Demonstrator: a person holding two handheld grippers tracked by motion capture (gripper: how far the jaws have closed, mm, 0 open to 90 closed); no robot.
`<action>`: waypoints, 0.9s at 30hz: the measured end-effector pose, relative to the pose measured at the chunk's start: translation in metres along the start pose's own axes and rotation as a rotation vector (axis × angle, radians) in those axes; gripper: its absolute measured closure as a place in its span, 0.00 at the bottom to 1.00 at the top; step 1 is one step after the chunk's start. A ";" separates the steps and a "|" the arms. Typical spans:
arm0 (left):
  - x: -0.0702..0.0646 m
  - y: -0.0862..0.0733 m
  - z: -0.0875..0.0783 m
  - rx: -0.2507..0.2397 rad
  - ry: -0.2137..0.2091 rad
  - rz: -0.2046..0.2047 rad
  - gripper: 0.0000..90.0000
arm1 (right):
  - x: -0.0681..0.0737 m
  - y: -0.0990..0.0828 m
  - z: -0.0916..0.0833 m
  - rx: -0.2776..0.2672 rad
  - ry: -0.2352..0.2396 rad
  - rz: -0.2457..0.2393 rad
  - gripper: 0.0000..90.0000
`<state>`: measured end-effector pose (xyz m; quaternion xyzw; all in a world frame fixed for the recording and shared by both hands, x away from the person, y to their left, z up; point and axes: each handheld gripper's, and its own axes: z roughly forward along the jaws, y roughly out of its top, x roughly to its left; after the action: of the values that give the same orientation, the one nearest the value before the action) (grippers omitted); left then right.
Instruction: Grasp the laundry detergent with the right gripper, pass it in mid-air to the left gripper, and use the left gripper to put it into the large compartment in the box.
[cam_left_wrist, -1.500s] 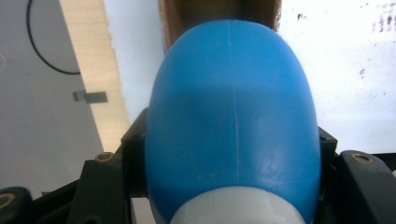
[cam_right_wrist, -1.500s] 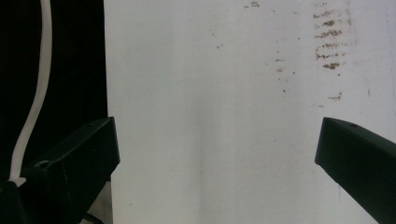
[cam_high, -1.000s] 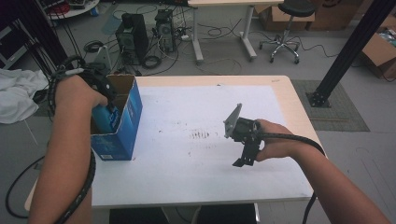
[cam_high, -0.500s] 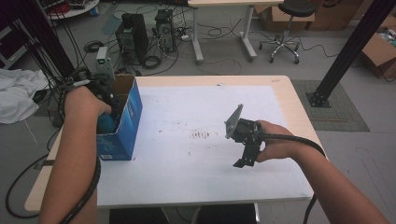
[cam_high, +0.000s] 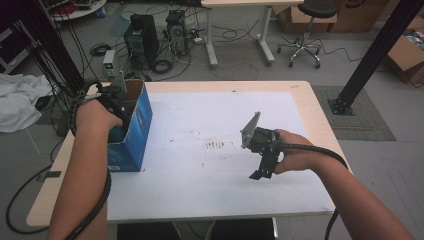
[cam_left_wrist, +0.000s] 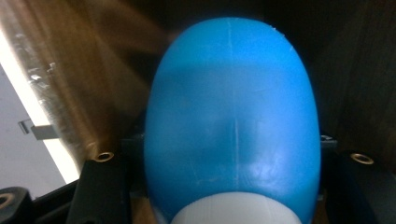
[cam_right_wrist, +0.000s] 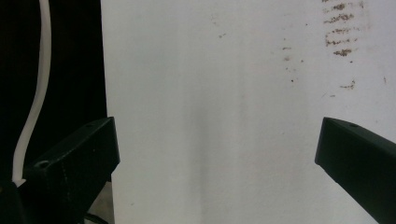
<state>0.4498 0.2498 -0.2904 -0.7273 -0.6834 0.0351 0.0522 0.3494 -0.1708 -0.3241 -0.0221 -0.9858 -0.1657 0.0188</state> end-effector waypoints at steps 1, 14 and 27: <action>0.000 0.000 0.000 0.001 0.000 0.000 0.43 | 0.000 0.000 0.001 -0.001 0.002 0.002 0.00; 0.000 -0.002 0.001 -0.032 0.001 -0.007 0.42 | 0.000 0.002 0.001 0.000 0.007 -0.004 0.00; -0.003 -0.003 -0.005 -0.033 0.003 -0.019 0.33 | 0.003 -0.001 0.001 -0.006 0.001 0.001 0.00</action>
<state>0.4475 0.2468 -0.2847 -0.7217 -0.6906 0.0225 0.0415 0.3467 -0.1716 -0.3249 -0.0225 -0.9852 -0.1688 0.0194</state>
